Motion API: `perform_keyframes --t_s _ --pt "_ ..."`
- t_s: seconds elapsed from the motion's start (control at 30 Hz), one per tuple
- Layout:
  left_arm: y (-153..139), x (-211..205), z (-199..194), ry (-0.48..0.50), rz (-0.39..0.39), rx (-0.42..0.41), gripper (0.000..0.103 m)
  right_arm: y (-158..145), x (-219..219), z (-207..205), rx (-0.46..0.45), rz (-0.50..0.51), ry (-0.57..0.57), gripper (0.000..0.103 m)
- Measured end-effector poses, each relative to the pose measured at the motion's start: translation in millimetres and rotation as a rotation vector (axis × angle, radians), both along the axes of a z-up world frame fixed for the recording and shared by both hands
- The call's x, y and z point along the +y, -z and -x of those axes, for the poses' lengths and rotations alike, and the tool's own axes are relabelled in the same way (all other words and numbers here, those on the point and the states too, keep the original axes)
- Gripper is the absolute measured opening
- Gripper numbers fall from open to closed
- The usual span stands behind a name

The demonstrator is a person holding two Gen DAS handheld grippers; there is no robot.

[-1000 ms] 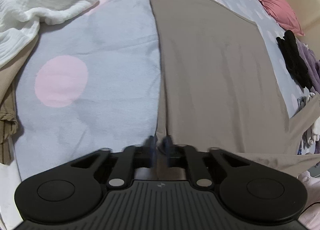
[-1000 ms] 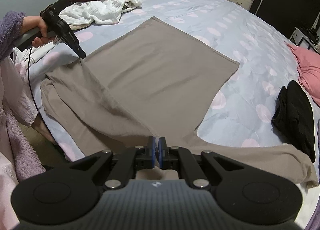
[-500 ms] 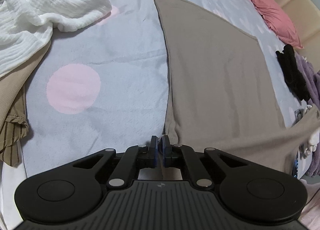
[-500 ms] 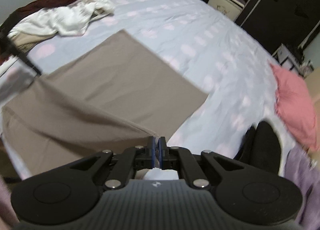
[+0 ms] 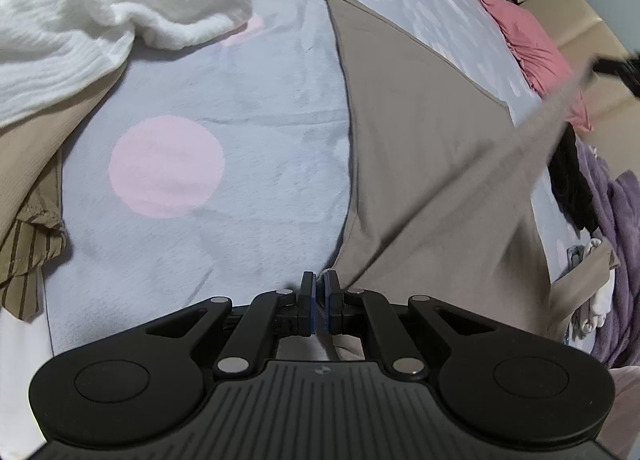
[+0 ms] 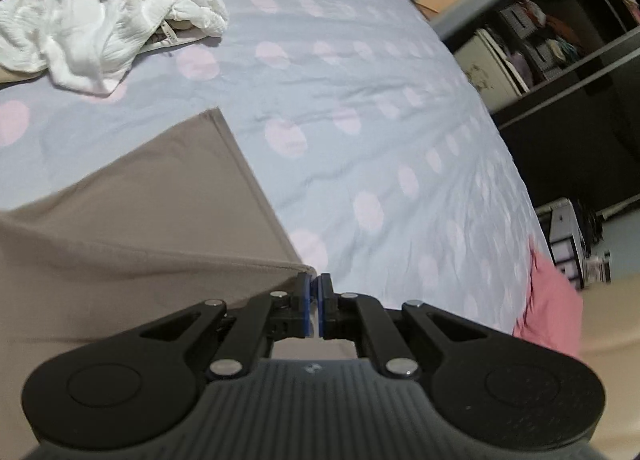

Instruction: Fold clothes

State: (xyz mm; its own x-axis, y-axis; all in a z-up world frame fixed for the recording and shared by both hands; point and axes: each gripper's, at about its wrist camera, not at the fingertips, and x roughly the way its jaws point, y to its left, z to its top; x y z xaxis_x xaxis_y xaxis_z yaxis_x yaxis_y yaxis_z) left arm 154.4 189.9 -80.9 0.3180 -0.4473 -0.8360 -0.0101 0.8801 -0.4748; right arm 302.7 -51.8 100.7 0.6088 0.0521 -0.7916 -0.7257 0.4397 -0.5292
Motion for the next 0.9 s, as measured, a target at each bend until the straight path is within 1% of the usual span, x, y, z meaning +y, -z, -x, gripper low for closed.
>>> perform_keyframes --t_s 0.17,0.33,0.43,0.63,0.83,0.9 --pt "9 7 3 -0.007 0.030 0.016 0.002 37 62 -46 0.035 0.006 -0.033 0.004" --pt "15 13 6 -0.011 0.057 0.025 0.002 76 116 -74 0.056 0.033 -0.078 0.004" --pt "15 14 5 -0.005 0.065 0.023 0.002 97 143 -89 0.077 0.042 -0.085 0.004" --pt "17 16 3 0.006 0.069 0.031 0.002 134 174 -108 0.109 0.029 -0.088 0.004" --pt "17 12 1 0.024 0.053 0.038 0.002 153 185 -112 0.143 -0.006 -0.109 0.005" --pt "17 11 1 0.024 0.049 0.040 0.002 155 184 -113 0.132 -0.017 -0.107 0.009"
